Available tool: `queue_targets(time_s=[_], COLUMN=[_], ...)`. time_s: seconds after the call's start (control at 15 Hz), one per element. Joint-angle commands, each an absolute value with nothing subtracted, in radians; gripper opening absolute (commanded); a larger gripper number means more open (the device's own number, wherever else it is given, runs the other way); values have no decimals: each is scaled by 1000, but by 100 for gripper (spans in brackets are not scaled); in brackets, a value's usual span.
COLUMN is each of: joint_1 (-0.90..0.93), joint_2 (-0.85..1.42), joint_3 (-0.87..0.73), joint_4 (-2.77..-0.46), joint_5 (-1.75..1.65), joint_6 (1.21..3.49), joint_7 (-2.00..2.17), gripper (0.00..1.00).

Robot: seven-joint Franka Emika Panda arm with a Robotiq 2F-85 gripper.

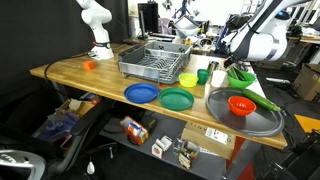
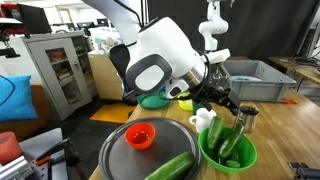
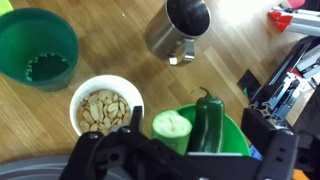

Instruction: Put the zucchini on the blue plate in the green bowl

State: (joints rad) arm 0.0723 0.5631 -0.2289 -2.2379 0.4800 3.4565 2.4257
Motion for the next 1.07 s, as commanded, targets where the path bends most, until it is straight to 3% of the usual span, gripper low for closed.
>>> queue_targets(time_s=[0.0, 0.33, 0.6, 1.0], joint_1=[133, 180, 121, 103], joint_2=[466, 280, 118, -98], joint_3=[-266, -228, -82, -21], joint_4=[-2300, -2479, -2631, -2806], joint_5=[500, 447, 414, 357], joint_6=[3456, 3432, 3348, 3106], joint_7=[2408, 2354, 2232, 2059], gripper=[100, 100, 100, 100])
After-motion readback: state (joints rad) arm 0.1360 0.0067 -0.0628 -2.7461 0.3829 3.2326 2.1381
